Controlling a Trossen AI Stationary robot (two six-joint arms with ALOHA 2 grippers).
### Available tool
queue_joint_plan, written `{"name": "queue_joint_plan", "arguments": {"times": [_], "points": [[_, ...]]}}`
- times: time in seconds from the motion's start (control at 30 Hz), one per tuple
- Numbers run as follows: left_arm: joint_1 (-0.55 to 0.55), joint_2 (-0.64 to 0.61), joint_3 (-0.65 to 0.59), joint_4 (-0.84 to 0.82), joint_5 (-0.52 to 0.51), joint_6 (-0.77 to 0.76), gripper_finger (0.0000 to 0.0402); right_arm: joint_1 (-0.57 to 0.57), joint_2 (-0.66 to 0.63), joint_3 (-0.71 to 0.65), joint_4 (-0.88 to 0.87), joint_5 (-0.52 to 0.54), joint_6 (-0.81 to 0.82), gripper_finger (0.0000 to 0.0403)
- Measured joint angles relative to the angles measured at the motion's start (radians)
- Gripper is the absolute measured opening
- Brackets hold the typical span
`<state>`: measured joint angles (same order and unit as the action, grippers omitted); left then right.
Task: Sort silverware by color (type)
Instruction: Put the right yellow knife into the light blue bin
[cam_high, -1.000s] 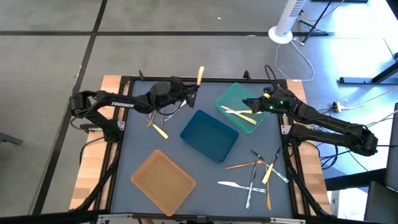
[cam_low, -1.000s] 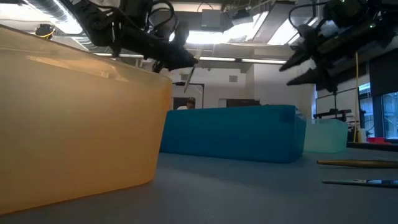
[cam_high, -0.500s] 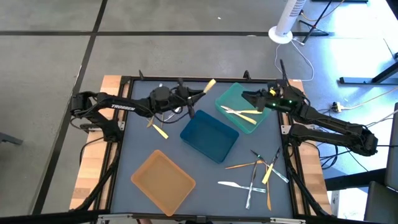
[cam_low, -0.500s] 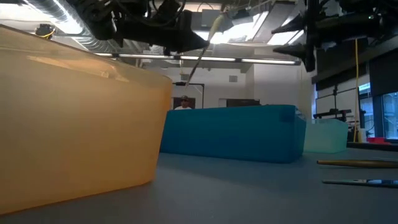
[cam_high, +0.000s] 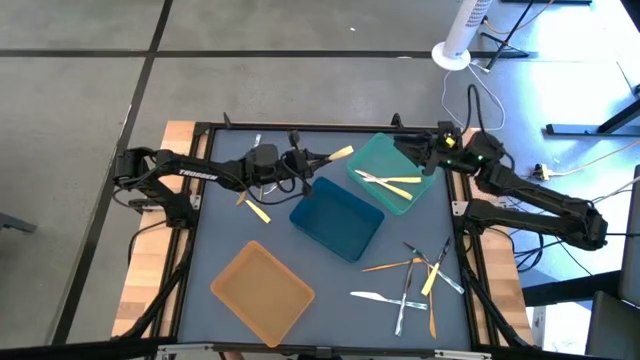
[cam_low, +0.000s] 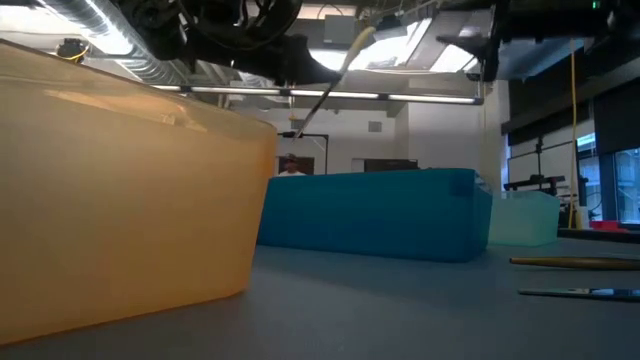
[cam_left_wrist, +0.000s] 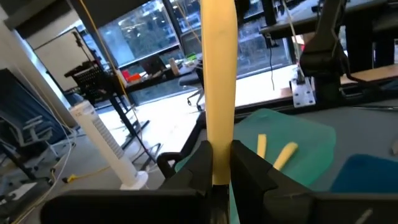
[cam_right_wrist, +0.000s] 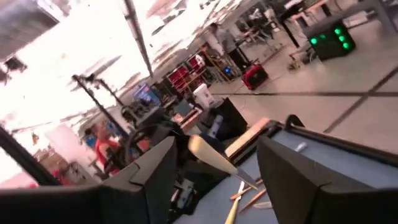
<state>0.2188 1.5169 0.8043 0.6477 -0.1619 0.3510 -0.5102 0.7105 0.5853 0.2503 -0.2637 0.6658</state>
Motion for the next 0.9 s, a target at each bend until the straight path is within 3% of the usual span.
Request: {"name": "queue_joint_plan", "arguments": {"times": [0.23,0.43,0.6,0.9], "points": [[0.000,0.000,0.000,-0.038,0.000,0.001,0.0032,0.000,0.123,0.294,-0.421,-0.002,-0.228,0.0209],[0.000,0.000,0.000,-0.051,0.000,0.001,0.0032,0.000,0.305,0.544,-0.735,-0.026,-0.385,0.0209],[0.000,0.000,0.000,-0.084,0.000,0.002,0.0032,0.000,0.455,0.728,-0.864,-0.061,-0.458,0.0209],[0.000,0.000,0.000,-0.121,0.000,0.002,0.0032,0.000,0.710,0.988,-0.974,-0.217,-0.493,0.0209]]}}
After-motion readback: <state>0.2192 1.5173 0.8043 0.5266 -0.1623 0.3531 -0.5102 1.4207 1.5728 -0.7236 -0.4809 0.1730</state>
